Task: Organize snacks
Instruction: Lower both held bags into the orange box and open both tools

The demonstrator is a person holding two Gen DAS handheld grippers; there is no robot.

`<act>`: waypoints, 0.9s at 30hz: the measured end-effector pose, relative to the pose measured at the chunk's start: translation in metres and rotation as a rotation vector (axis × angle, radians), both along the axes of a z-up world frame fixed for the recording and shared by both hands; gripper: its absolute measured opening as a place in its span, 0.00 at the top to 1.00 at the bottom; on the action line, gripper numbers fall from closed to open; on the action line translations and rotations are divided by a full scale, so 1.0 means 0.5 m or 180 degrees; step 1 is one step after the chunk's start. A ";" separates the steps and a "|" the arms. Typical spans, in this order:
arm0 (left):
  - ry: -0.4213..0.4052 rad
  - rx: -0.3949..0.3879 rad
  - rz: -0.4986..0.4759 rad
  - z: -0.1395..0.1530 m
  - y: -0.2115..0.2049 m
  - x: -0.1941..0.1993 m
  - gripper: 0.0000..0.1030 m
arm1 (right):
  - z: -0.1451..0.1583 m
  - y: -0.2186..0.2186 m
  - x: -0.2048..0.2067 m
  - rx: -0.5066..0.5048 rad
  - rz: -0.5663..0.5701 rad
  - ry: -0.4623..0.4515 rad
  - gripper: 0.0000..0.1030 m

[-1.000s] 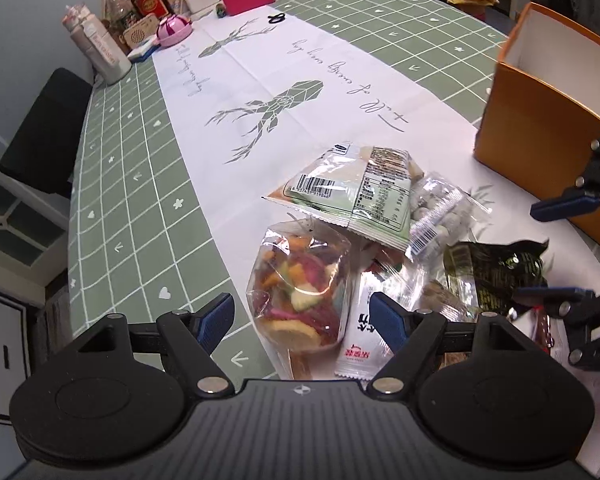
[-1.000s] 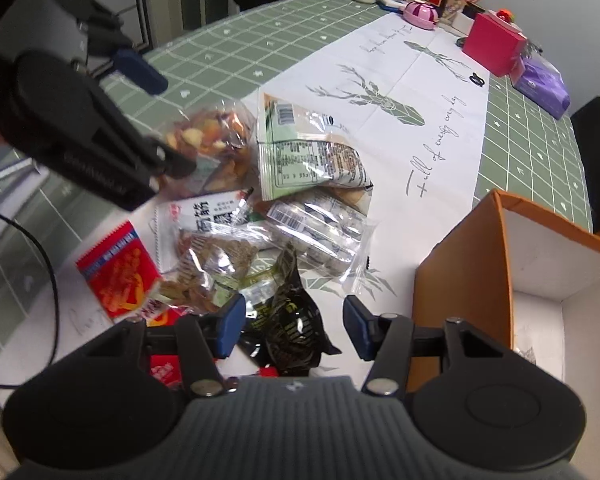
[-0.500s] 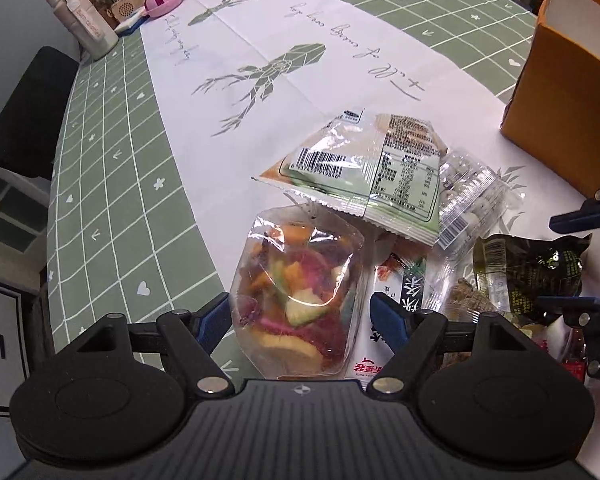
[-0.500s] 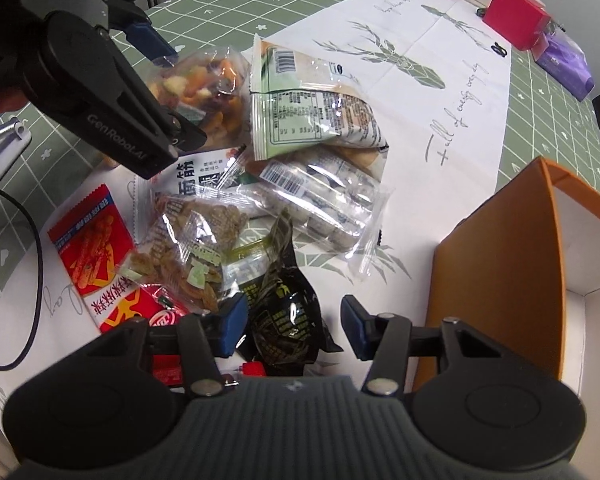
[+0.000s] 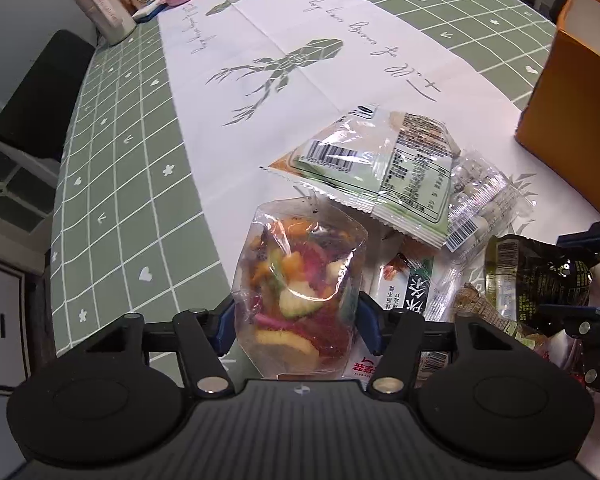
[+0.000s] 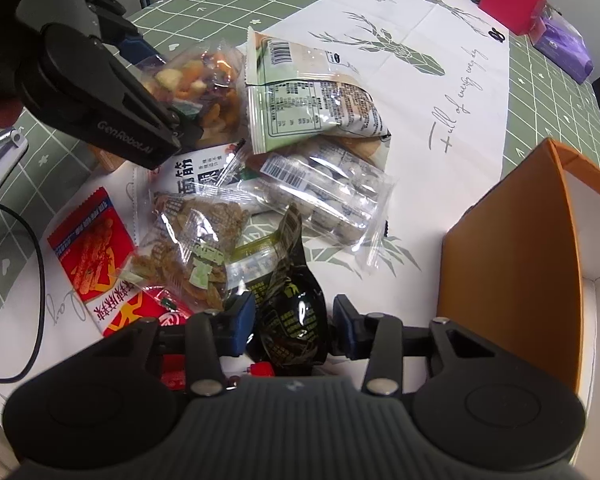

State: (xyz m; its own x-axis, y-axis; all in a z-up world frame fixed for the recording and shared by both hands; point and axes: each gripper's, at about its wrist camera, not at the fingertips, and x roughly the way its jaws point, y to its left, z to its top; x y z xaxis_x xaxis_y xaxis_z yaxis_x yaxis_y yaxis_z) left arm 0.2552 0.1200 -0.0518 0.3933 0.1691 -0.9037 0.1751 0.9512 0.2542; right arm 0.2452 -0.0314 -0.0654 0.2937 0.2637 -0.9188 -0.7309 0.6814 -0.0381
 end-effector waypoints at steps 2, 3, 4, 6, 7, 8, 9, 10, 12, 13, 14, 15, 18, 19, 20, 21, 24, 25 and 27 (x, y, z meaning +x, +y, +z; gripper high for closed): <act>-0.0041 0.0011 0.0026 0.006 0.001 -0.005 0.37 | 0.004 -0.001 -0.002 0.0002 -0.0004 -0.0036 0.61; -0.0068 0.0002 0.0034 0.012 0.002 -0.009 0.37 | 0.009 -0.002 -0.005 0.0008 -0.0009 -0.0048 0.61; -0.0093 -0.0011 0.0045 0.018 0.003 -0.013 0.38 | 0.013 -0.004 -0.007 0.0015 -0.0013 -0.0060 0.61; -0.0133 -0.0034 0.0044 0.032 0.002 -0.021 0.38 | 0.022 -0.006 -0.012 0.0014 -0.0010 -0.0099 0.61; -0.0158 -0.0033 0.0040 0.040 0.000 -0.025 0.38 | 0.027 -0.007 -0.014 0.0020 -0.0014 -0.0114 0.61; -0.0183 -0.0027 0.0030 0.048 -0.003 -0.030 0.38 | 0.034 -0.010 -0.020 0.0029 -0.0020 -0.0133 0.61; -0.0203 -0.0022 0.0021 0.056 -0.006 -0.035 0.38 | 0.041 -0.012 -0.022 0.0040 -0.0022 -0.0153 0.61; -0.0220 -0.0017 0.0008 0.065 -0.010 -0.041 0.38 | 0.047 -0.013 -0.025 0.0048 -0.0024 -0.0183 0.61; -0.0246 -0.0003 -0.0021 0.081 -0.018 -0.053 0.38 | 0.064 -0.017 -0.034 0.0072 -0.0018 -0.0264 0.61; -0.0260 0.0007 -0.0039 0.089 -0.024 -0.061 0.39 | 0.073 -0.019 -0.037 0.0099 -0.0020 -0.0284 0.61; -0.0272 0.0020 -0.0060 0.096 -0.030 -0.069 0.39 | 0.082 -0.019 -0.039 0.0121 -0.0024 -0.0310 0.61; -0.0281 0.0032 -0.0078 0.104 -0.036 -0.076 0.39 | 0.090 -0.021 -0.043 0.0130 -0.0020 -0.0346 0.61; -0.0278 0.0045 -0.0142 0.123 -0.056 -0.100 0.39 | 0.116 -0.022 -0.067 0.0078 0.0036 -0.0540 0.61; -0.0274 0.0038 -0.0163 0.130 -0.064 -0.109 0.39 | 0.124 -0.023 -0.074 0.0058 0.0061 -0.0600 0.61; -0.0272 0.0027 -0.0195 0.136 -0.072 -0.118 0.39 | 0.132 -0.028 -0.082 0.0052 0.0084 -0.0649 0.61; -0.0274 0.0014 -0.0230 0.142 -0.081 -0.127 0.39 | 0.142 -0.032 -0.088 0.0055 0.0098 -0.0674 0.61; -0.0297 -0.0005 -0.0343 0.164 -0.111 -0.155 0.39 | 0.171 -0.051 -0.110 0.0071 0.0115 -0.0755 0.61; -0.0308 -0.0008 -0.0385 0.171 -0.121 -0.163 0.39 | 0.180 -0.058 -0.117 0.0067 0.0116 -0.0792 0.61; -0.0342 -0.0005 -0.0468 0.186 -0.144 -0.177 0.39 | 0.200 -0.074 -0.132 0.0055 0.0116 -0.0880 0.61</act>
State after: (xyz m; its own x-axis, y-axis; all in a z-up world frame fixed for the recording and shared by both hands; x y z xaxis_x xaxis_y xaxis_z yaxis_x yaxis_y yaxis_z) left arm 0.1667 0.0478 0.0410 0.5081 0.1012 -0.8553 0.2841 0.9178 0.2774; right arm 0.1791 -0.0684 0.0344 0.5226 0.2937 -0.8004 -0.7185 0.6571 -0.2280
